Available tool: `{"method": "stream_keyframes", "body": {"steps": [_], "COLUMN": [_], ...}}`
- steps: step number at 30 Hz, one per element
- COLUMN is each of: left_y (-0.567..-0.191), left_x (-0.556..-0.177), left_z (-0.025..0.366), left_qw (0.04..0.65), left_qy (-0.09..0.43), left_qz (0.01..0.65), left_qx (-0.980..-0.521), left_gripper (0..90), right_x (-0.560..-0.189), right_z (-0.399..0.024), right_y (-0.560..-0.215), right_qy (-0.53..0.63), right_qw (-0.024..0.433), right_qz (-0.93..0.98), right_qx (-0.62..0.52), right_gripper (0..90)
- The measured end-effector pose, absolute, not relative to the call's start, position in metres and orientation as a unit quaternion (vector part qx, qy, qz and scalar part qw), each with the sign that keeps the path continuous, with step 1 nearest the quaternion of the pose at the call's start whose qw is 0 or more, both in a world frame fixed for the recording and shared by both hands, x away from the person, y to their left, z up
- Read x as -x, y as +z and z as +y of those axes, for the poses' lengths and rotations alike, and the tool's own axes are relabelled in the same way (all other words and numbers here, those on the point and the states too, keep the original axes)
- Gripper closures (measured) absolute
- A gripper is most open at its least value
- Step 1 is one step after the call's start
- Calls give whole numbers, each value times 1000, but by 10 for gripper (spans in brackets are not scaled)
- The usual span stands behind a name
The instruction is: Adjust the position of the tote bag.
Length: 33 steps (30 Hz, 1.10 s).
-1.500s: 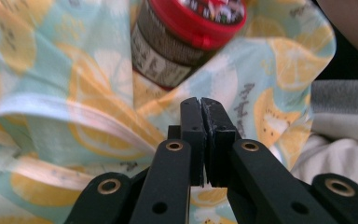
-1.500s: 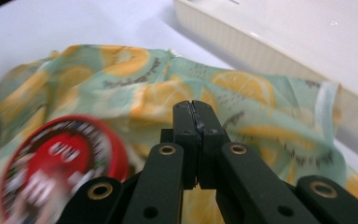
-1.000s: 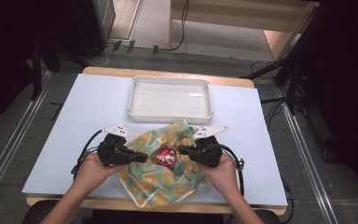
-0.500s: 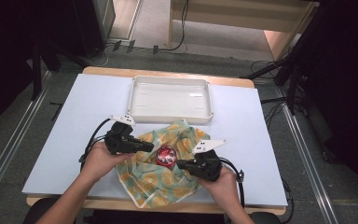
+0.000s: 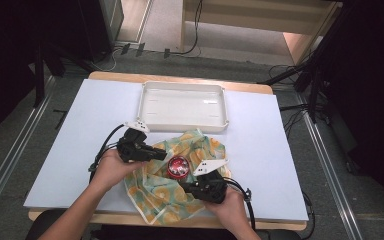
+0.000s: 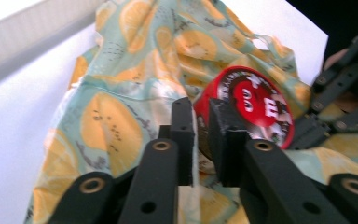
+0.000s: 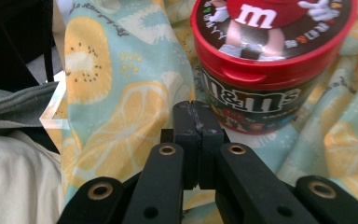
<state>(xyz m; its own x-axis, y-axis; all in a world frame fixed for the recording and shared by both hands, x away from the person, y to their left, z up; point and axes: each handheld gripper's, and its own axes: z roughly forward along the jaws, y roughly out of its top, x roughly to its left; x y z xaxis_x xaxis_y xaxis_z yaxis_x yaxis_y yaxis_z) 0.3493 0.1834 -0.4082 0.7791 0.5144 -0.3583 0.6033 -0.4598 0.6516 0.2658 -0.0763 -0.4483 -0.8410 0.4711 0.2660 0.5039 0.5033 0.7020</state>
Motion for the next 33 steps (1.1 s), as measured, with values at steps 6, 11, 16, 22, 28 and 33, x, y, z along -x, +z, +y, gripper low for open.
{"method": "stream_keyframes", "body": {"steps": [6,11,16,22,28,33], "left_y": [-415,-422,-439,-453,-460,-454], "left_x": [-354,-355,-358,-362,-362,-364], "left_z": [180,177,174,173,170,177], "left_qw": [395,392,367,351,334,338], "left_qy": [-46,-25,-29,-30,-32,-17], "left_qz": [329,320,323,326,327,337], "left_qx": [-857,-862,-872,-877,-884,-879], "left_gripper": [655,573,622,773,900,900], "right_x": [-264,-264,-264,-265,-265,-263], "right_z": [-72,-71,-70,-68,-67,-64], "right_y": [-450,-451,-452,-454,-457,-460], "right_qy": [-409,-406,-407,-411,-416,-418], "right_qw": [22,23,25,24,25,28], "right_qz": [-870,-871,-871,-869,-866,-867], "right_qx": [276,276,275,274,275,269], "right_gripper": [900,900,900,900,900,900]}}
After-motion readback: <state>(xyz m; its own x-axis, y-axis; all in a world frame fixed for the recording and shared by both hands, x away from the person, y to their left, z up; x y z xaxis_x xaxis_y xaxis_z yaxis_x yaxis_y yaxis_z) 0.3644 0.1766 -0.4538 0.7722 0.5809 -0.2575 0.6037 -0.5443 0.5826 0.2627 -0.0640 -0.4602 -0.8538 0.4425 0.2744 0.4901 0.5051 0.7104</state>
